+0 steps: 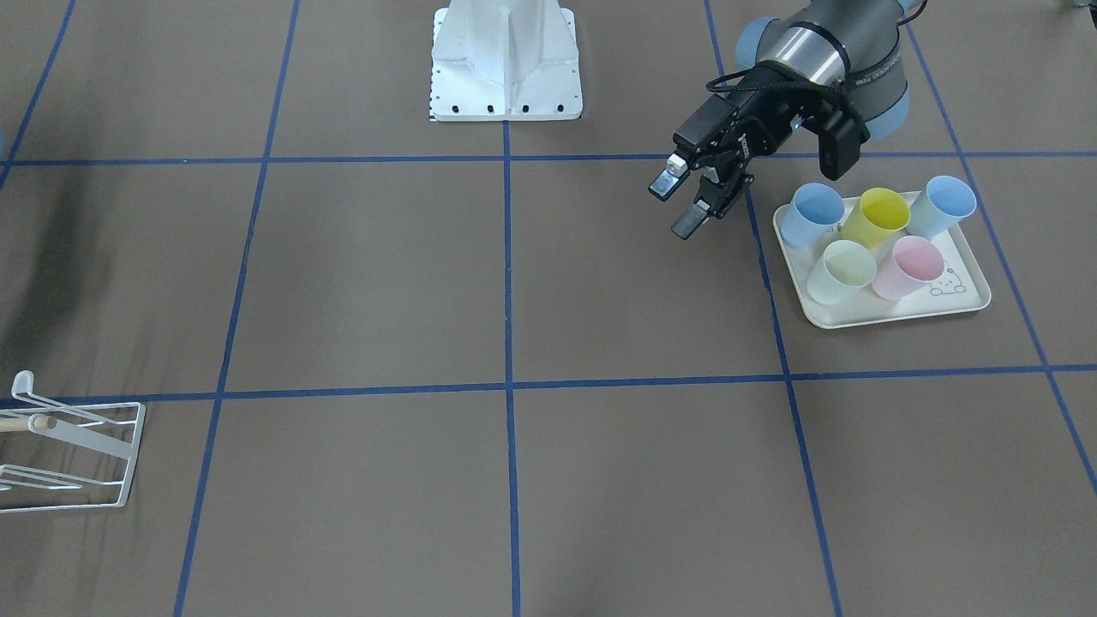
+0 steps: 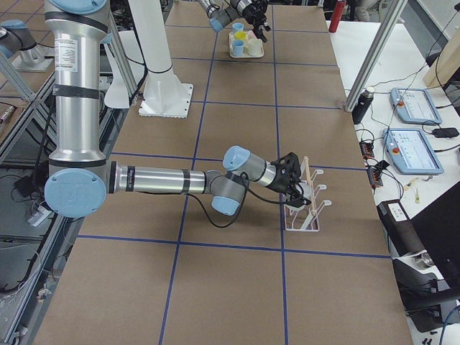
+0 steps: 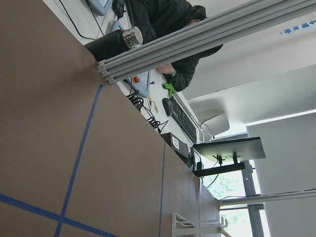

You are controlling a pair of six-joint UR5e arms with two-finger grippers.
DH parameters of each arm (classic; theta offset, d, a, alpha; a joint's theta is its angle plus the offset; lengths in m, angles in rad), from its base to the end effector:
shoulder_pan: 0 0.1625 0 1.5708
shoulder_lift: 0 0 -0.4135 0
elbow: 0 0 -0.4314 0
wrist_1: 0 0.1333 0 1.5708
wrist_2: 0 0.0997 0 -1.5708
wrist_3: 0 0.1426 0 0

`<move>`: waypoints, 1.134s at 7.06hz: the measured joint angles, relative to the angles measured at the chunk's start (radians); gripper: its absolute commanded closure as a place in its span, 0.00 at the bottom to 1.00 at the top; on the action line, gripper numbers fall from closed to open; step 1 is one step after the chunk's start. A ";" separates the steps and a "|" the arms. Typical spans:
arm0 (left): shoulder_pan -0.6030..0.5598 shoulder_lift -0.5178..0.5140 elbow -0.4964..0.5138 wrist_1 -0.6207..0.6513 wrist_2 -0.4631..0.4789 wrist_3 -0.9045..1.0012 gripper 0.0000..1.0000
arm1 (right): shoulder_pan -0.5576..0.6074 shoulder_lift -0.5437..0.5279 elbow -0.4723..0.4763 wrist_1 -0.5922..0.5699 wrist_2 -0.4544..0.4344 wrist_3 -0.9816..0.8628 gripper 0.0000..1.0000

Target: Transfer IKEA cup to right arm and place on rack

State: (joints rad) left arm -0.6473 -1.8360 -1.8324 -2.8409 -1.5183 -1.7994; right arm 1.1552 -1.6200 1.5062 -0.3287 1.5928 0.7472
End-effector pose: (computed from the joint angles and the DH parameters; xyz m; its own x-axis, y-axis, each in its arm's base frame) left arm 0.3919 -0.4727 0.2156 -0.3199 -0.0419 -0.9465 0.5857 0.7765 -0.2323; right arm -0.1150 -0.5830 0.5954 0.7826 -0.0432 0.6210 -0.4893 0.5741 0.6565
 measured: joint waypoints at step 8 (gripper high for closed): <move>0.003 0.003 -0.001 0.000 0.001 -0.002 0.00 | -0.002 0.002 -0.012 0.042 -0.009 -0.011 1.00</move>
State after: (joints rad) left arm -0.6444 -1.8331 -1.8332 -2.8409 -1.5171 -1.8009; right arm 1.1537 -1.6177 1.4942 -0.2870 1.5841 0.7363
